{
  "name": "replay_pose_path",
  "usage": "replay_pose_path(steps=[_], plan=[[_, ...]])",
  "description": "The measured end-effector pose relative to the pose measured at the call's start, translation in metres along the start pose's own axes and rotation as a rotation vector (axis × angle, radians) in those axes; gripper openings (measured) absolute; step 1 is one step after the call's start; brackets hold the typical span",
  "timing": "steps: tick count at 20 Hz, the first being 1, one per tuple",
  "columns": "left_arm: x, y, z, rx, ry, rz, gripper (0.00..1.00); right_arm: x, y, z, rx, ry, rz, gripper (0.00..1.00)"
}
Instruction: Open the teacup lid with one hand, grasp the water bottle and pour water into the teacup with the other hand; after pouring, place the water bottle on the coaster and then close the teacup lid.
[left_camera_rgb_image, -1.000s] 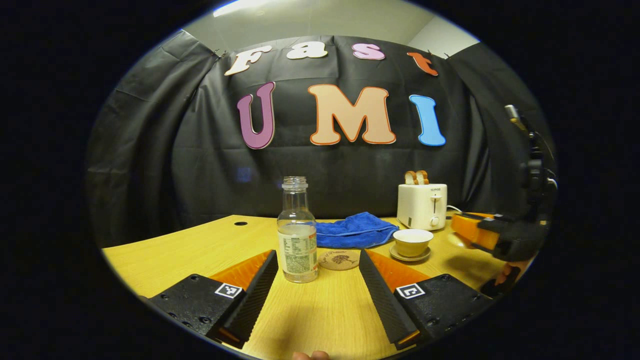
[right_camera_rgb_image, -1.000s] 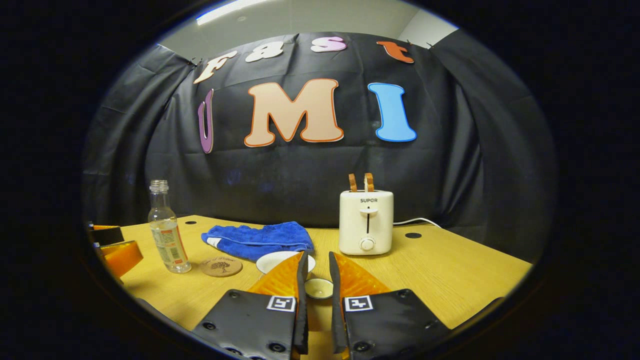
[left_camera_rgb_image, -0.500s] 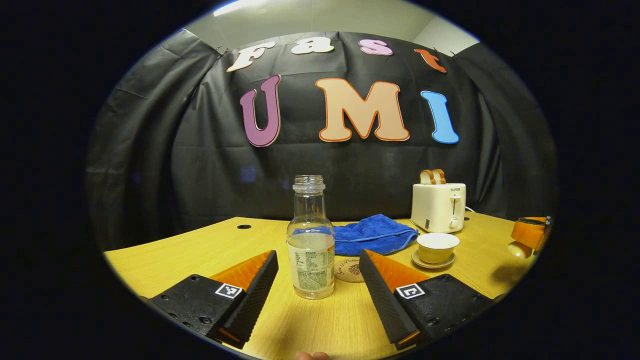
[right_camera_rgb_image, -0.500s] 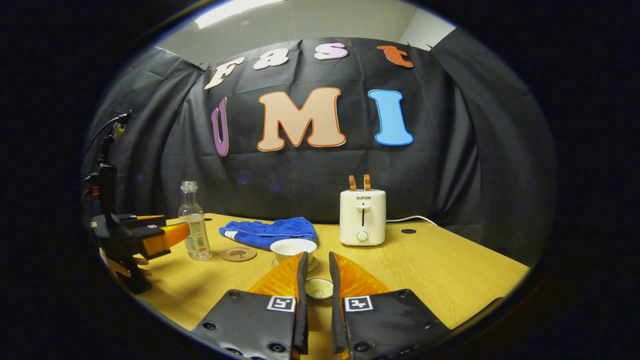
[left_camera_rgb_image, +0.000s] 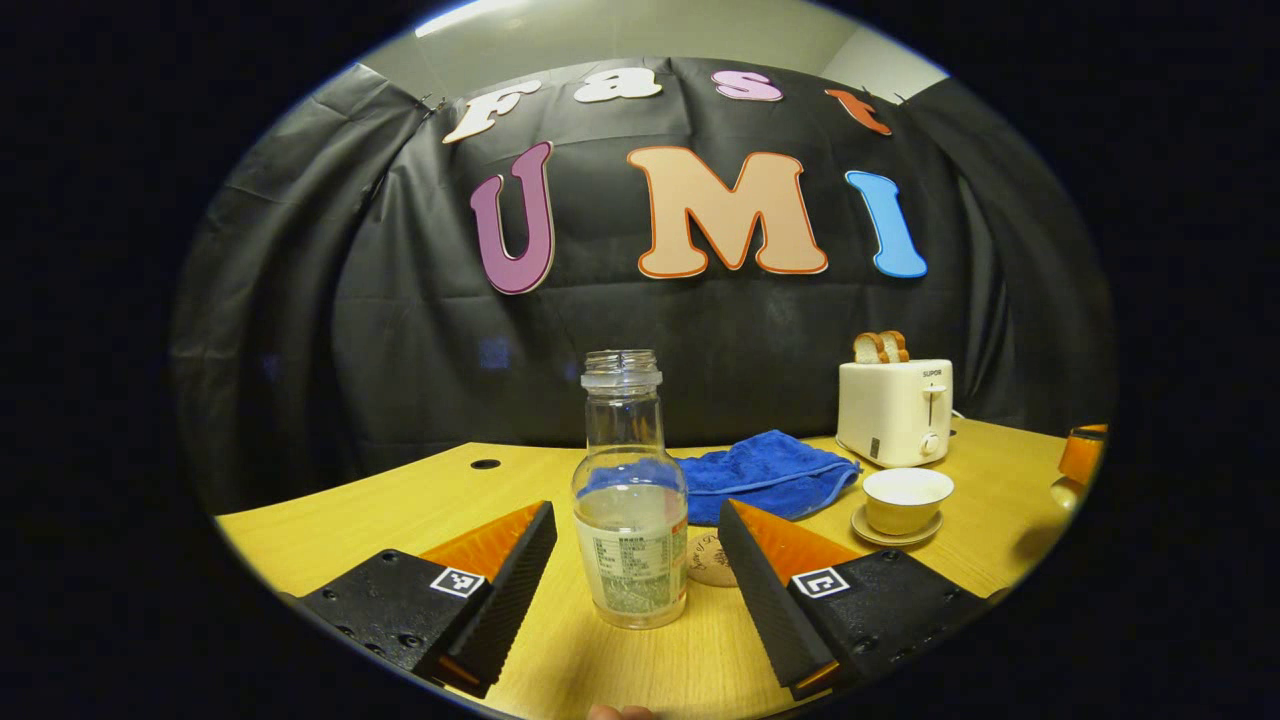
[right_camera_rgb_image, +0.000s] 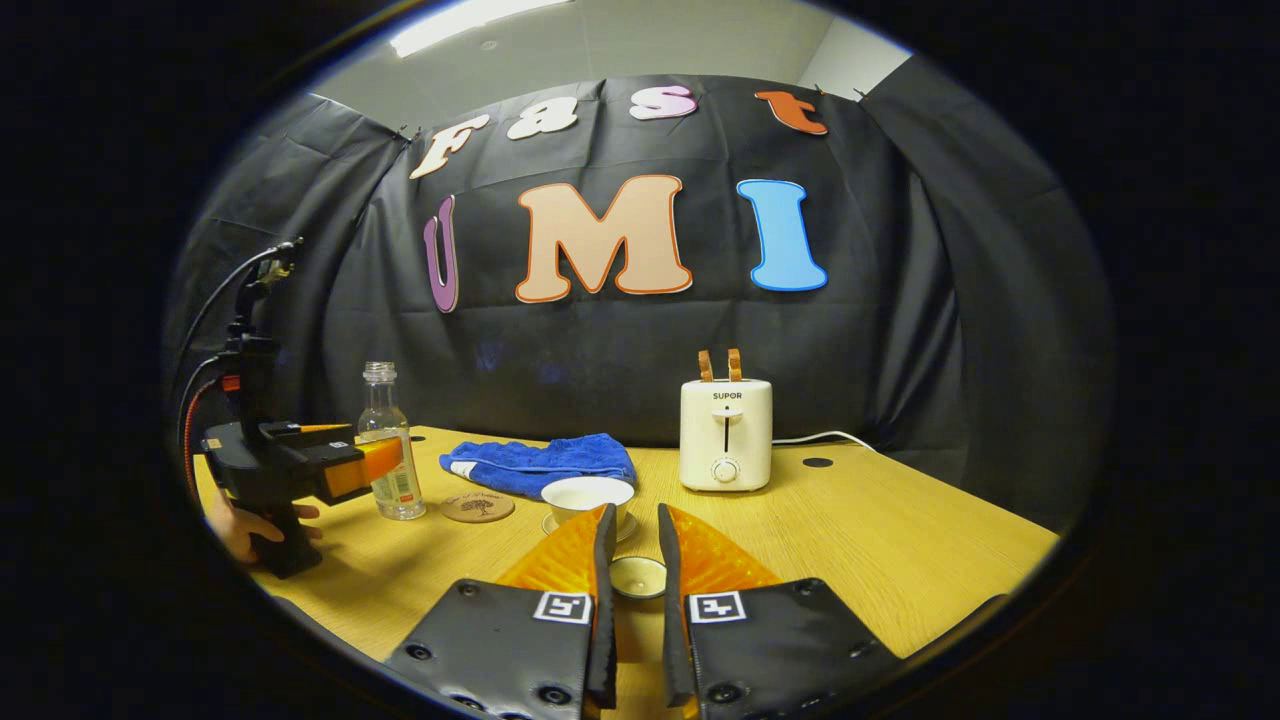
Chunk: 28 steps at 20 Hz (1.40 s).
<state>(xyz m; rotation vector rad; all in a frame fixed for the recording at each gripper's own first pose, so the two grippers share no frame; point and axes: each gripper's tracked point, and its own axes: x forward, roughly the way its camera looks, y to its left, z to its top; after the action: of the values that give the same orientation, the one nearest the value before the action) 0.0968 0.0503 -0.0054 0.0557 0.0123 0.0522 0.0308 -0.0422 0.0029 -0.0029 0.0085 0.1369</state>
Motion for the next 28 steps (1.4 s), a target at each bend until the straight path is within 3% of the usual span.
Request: replay_pose_path(steps=[15,18,25,28], plan=[[0.046,-0.006,0.002,-0.047,-0.007,-0.063,0.95,-0.001,-0.001,0.000,-0.001,0.000,-0.002,0.21],[0.047,-0.006,0.000,-0.047,-0.008,-0.064,0.74,-0.001,-0.001,0.001,-0.001,0.000,-0.002,0.21],[0.047,-0.014,-0.001,-0.038,0.005,-0.095,0.70,-0.001,-0.001,-0.001,0.001,0.001,-0.003,0.21],[0.050,-0.023,-0.004,0.095,0.012,-0.124,0.69,0.000,-0.008,-0.003,0.000,0.014,-0.030,0.21]])
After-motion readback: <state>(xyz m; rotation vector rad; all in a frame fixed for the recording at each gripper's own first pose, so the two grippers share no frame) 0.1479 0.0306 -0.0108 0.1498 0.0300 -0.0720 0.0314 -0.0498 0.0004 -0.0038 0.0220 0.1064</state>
